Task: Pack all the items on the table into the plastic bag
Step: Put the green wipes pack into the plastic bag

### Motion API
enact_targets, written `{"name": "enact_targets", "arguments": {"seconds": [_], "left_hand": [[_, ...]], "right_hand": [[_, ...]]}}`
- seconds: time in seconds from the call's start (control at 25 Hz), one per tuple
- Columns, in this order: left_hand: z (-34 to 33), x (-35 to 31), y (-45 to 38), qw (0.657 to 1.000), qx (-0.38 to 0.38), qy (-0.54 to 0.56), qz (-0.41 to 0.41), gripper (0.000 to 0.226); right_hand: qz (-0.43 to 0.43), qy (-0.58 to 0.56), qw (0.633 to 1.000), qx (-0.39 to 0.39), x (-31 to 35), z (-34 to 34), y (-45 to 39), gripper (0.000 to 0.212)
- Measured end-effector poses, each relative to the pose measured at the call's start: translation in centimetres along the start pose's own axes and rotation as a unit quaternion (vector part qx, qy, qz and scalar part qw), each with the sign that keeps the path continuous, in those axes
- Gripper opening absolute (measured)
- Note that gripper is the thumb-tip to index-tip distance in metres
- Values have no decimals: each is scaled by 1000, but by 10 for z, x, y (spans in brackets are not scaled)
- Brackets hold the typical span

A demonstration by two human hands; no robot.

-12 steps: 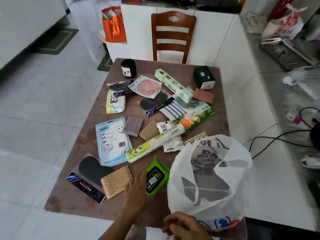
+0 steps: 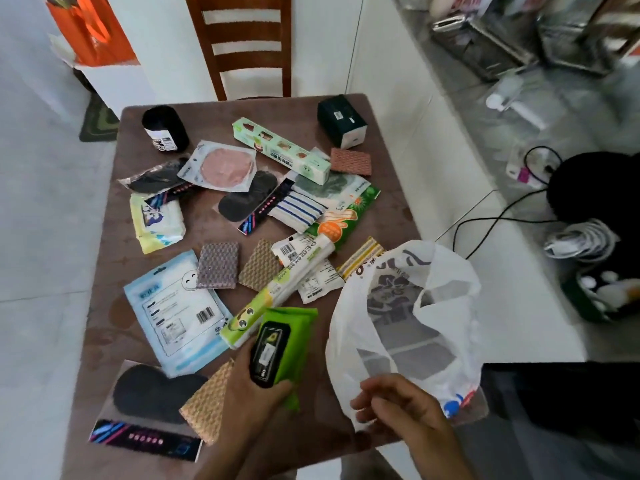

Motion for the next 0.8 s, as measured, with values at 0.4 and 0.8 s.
{"name": "enact_targets", "arguments": {"seconds": [0.4,0.8], "left_hand": [[-103,-98,16,936,141,-184,-265,57],[-139,-37,-3,929,66,-350,-103,101]], "right_hand": [[113,-202,959,-165,64,99,-67,54],[-63,305,949,48,-51,117,-160,65]]}}
Point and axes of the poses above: each hand's wrist, its own y-axis away from the middle knuckle, its own z-axis out of the back of the hand, x = y × z, the point moved 3 cm from there along -y, towards the middle knuckle, and after that the axes turned 13 degrees about y, right-handed, at the moved point
